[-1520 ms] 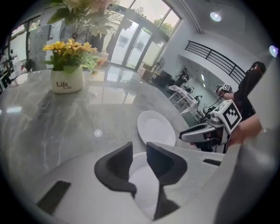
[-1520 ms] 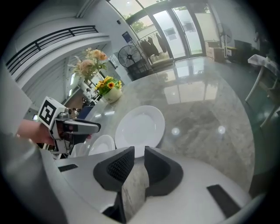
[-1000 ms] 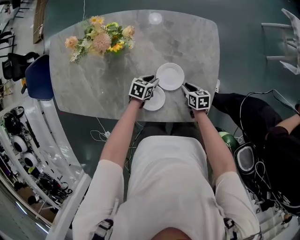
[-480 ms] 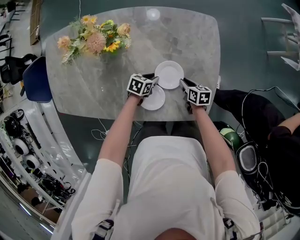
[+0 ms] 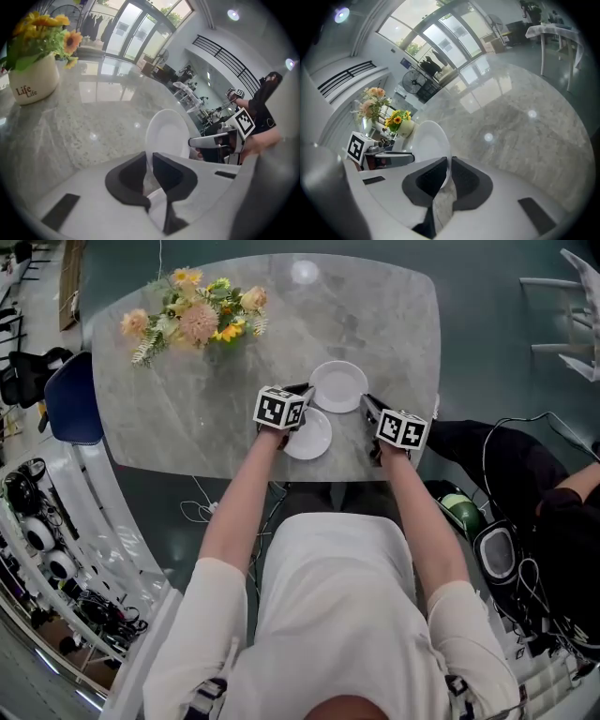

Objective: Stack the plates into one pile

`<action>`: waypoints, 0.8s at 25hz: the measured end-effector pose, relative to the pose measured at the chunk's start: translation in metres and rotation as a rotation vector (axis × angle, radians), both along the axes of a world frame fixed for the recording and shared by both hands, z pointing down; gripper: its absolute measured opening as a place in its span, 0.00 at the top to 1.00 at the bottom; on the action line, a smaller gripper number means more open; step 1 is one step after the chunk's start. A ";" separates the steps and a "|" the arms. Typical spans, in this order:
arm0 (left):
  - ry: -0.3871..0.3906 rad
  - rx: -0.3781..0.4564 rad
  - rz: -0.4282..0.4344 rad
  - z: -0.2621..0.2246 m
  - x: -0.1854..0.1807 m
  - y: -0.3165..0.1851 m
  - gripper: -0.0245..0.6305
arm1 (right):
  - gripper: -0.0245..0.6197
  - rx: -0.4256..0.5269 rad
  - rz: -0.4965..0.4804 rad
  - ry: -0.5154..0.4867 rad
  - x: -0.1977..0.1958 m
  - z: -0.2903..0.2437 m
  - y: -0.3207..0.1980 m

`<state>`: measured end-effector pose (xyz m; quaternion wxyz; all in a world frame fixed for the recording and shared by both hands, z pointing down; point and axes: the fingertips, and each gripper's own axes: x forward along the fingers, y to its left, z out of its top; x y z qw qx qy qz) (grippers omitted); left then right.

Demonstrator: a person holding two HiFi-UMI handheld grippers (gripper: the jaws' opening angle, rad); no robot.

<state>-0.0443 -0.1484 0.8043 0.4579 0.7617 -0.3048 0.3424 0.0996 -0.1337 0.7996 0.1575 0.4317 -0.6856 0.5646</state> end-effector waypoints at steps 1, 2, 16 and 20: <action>0.003 0.006 -0.005 -0.002 -0.001 -0.001 0.89 | 0.88 0.004 -0.004 -0.001 -0.001 -0.001 0.000; 0.005 0.011 -0.009 -0.004 -0.002 0.000 0.89 | 0.88 0.011 -0.008 -0.002 -0.003 -0.004 -0.001; 0.025 0.097 -0.114 -0.040 -0.032 0.023 0.89 | 0.88 0.097 -0.151 0.015 -0.033 -0.043 0.002; 0.023 0.097 -0.151 -0.047 -0.044 0.040 0.89 | 0.88 0.099 -0.202 0.015 -0.046 -0.050 0.015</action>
